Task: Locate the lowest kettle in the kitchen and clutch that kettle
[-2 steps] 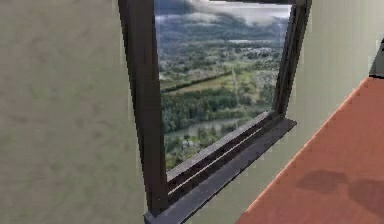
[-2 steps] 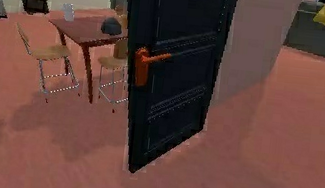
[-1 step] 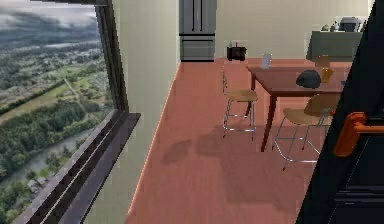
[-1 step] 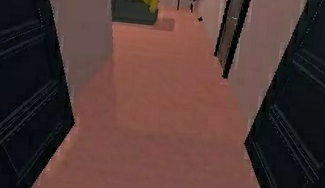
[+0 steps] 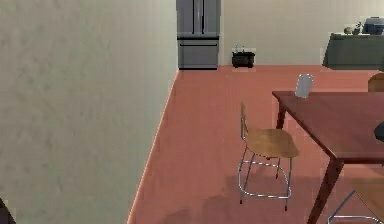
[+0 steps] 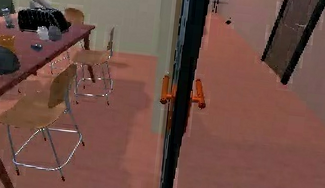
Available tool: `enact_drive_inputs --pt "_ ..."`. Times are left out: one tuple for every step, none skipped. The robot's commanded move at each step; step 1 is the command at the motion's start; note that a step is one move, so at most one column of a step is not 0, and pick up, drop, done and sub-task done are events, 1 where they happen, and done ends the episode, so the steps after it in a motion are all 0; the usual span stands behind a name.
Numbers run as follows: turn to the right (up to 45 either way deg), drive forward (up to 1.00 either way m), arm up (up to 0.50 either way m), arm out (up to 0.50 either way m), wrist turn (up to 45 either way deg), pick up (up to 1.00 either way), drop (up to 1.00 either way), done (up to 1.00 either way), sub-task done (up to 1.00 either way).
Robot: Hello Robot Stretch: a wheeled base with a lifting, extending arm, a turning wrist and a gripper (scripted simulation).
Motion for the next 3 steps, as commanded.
enact_drive_inputs --pt "0.0 1.0 0.0 0.0 0.0 0.0 0.0 0.0 0.0" --pt "0.0 0.15 0.0 0.0 0.0 0.0 0.0 0.0 0.0" --pt "0.0 0.6 0.0 0.0 0.0 0.0 0.0 0.0 0.0"
